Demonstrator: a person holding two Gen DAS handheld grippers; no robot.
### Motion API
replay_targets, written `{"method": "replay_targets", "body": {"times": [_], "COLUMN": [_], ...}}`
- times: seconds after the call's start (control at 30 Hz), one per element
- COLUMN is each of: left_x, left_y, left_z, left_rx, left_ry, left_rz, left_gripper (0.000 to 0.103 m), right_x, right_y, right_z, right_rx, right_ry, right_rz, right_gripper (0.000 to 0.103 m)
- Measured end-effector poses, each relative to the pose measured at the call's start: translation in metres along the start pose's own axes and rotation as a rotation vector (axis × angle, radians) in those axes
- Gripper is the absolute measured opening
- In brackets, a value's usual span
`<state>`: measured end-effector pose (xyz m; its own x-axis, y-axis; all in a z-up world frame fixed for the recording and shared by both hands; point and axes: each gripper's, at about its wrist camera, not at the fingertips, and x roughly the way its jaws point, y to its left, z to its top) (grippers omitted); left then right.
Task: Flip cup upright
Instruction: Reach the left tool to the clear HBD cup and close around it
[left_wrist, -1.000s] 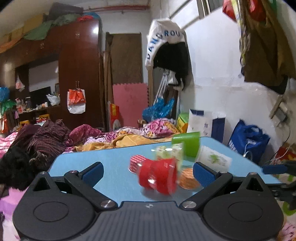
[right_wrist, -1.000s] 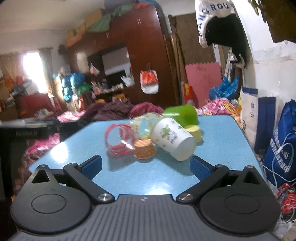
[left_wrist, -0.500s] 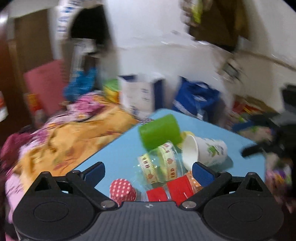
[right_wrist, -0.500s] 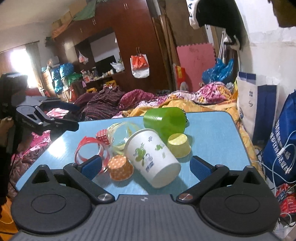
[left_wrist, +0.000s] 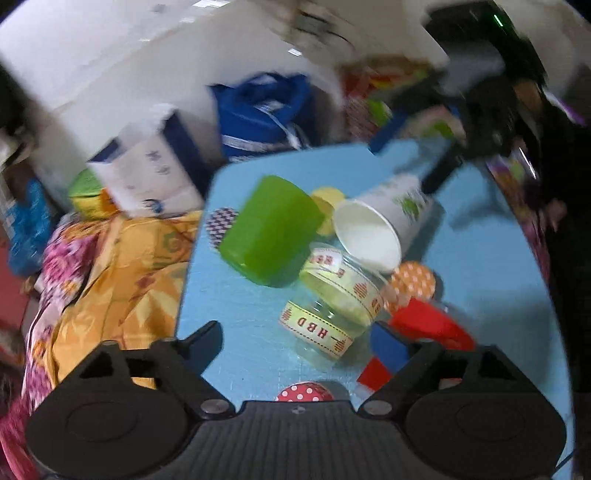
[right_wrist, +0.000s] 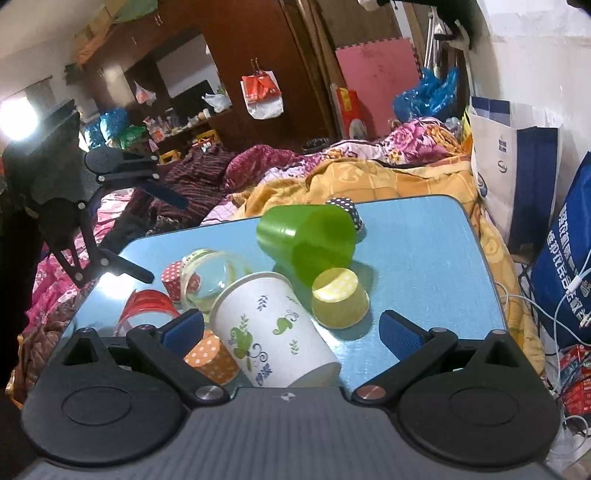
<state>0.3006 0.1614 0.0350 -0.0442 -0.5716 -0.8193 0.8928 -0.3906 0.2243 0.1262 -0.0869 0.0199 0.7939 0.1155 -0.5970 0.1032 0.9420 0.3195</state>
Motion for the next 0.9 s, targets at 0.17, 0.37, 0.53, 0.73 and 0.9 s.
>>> {"method": "replay_targets", "body": {"times": [0.17,0.37,0.53,0.73,0.9], "left_x": [0.021,0.028,0.042,0.045,0.045], "left_y": [0.007,0.001,0.001,0.000,-0.001], "left_z": [0.009,0.017,0.021,0.023,0.023], "left_rx": [0.105,0.201,0.198,0.160,0.113], "left_ry": [0.056,0.075,0.113,0.123,0.145], "left_rz": [-0.039,-0.056,-0.073,-0.091,-0.052], "left_gripper": [0.080,0.079,0.079,0.067,0.063], "right_x": [-0.002,-0.003,-0.006,-0.012,-0.016], "right_y": [-0.006,-0.013,-0.015,-0.020,-0.025], "right_z": [0.005,0.009,0.009,0.006,0.004], "right_rx": [0.041,0.069,0.073,0.084,0.091], "right_ry": [-0.004,-0.008,-0.018,-0.042,-0.060], "right_rz": [-0.005,0.001,0.006,0.022,0.044], "right_gripper": [0.102,0.102,0.102,0.102,0.102]}}
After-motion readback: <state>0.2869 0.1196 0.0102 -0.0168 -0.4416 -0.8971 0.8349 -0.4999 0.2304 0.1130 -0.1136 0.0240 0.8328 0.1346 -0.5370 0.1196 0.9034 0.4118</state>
